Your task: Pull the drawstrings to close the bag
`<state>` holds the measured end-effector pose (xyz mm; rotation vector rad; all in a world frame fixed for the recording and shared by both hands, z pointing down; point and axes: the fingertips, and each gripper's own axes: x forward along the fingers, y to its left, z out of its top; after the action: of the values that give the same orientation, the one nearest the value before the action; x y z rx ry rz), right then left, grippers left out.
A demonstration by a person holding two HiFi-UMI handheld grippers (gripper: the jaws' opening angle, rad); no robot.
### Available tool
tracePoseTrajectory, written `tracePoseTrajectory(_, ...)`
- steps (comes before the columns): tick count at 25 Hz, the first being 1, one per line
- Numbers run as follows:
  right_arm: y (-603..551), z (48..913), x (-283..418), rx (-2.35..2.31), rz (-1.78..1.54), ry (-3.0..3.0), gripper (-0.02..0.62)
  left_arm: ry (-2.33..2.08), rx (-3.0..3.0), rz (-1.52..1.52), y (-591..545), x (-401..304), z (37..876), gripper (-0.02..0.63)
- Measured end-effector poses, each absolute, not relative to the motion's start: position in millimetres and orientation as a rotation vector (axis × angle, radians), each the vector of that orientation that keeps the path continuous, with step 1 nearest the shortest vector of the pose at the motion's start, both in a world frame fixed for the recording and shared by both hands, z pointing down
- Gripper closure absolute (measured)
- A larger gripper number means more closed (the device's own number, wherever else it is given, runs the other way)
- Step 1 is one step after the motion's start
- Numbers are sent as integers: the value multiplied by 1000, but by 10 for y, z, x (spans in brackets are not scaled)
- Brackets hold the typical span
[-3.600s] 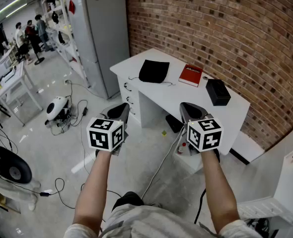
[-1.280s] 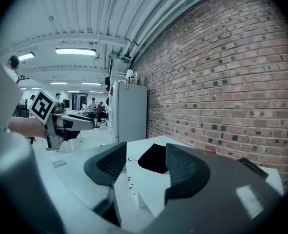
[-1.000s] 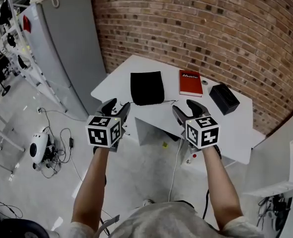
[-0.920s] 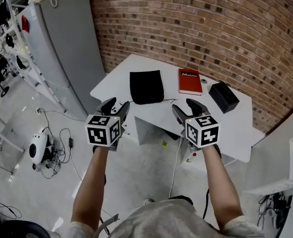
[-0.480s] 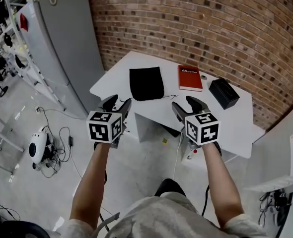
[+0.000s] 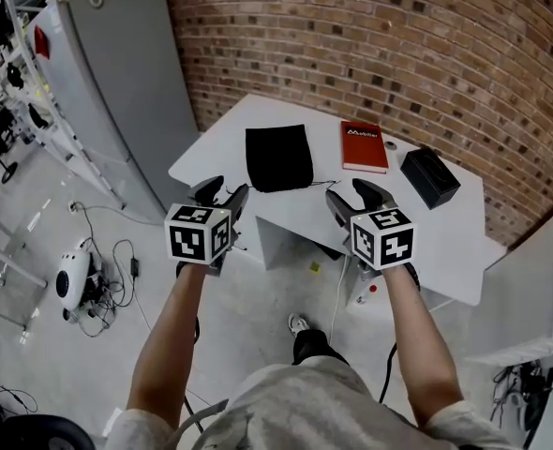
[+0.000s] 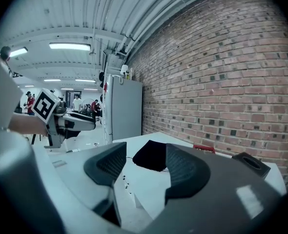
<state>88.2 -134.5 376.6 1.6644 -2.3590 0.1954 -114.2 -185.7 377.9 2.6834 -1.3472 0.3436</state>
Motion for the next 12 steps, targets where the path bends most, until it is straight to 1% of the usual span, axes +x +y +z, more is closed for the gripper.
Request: tracePoseTrajectory(12,-2102,4173,1088,1577,269,-2321,354,-1294,2673,456,-2602,-962,4148,387)
